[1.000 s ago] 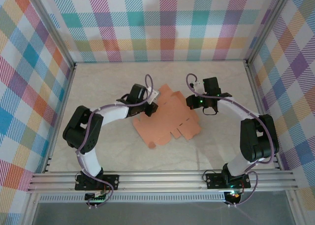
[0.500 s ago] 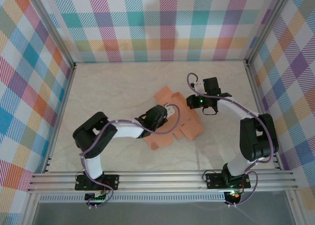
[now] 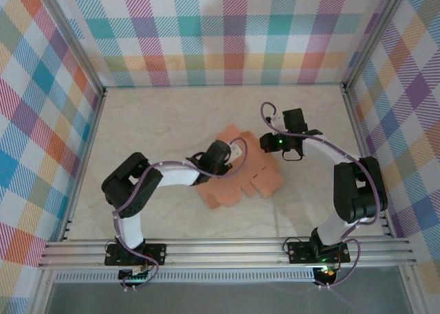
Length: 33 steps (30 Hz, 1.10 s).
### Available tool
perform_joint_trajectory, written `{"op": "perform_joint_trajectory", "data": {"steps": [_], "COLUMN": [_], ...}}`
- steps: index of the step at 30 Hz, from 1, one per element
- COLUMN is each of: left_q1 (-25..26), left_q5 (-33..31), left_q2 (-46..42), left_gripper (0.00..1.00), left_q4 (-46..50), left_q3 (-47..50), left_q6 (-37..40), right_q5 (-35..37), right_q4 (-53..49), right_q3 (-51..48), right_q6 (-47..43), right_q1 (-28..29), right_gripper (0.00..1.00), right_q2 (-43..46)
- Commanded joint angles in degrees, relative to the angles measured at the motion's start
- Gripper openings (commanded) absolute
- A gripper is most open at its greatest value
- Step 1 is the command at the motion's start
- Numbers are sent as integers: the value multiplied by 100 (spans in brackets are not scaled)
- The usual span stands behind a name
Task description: Fold the paper box
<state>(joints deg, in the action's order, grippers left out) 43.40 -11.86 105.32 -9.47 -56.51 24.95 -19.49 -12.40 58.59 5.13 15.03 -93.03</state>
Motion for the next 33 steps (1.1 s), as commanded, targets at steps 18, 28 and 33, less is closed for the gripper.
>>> {"op": "perform_joint_trajectory", "data": {"steps": [18,28,33], "left_q1": [-746,787,973], "left_q5": [2265,-2416,-2663], "left_q2": [115,656,841], "left_gripper": [13,13,16], "left_q4": [1430,-491,-963], "left_q3": [-950,-362,-360], "left_q6": [-649,1158,1392], "right_q5": [-134,-113,-60], "right_q4": [295,295,338], "right_q3": [-40,-21,-44], "right_q6": [-337,-297,-231], "right_q1": [-13,-10,-17], "right_gripper": [0,0,0], "right_q2": [123,131,126]}}
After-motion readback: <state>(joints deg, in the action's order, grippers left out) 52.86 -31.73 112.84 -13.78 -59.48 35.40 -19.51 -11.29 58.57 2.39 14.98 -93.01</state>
